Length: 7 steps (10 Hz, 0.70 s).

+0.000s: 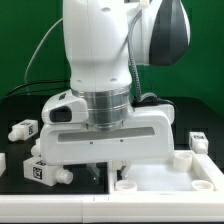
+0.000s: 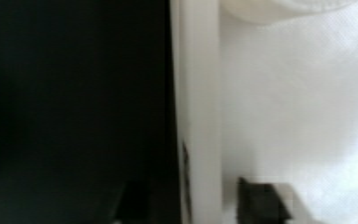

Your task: Assemble square table

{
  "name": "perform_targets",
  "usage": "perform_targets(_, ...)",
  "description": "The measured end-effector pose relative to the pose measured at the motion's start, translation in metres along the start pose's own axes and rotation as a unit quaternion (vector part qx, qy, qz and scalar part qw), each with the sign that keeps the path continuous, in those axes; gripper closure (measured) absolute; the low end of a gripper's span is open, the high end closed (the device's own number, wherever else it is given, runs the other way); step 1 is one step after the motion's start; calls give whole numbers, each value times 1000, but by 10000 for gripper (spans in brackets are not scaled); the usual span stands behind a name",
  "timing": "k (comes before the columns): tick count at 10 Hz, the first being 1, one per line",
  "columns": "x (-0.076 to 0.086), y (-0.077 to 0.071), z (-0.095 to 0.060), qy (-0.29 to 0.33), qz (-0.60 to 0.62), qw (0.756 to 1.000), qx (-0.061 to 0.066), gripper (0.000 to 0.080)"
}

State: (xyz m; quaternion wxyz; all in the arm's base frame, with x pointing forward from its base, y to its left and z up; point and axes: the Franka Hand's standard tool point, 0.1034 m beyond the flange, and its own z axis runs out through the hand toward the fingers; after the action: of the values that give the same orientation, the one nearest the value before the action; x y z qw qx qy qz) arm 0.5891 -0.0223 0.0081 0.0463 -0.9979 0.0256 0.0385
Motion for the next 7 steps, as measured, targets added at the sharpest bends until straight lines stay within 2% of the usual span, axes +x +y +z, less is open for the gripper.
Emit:
perform_targets(1,-1,-2,-2,-3,4,1000,1,523)
perform_targets(2,-10,-11,-17,-20,7,1000,6,329)
perform_targets(3,-21,-20,-35,-37,9,999,10,193)
perform_targets(4,-30,-36,-47,-39,25,999,6,193)
perform_targets(5,-38,-58,-54,-43,24,999,0,158)
perform_targets(6,-37,-66,-54,-34,12,999,-6,158)
perform_targets(7,-37,-64,-52,-35,12,999,-5,151)
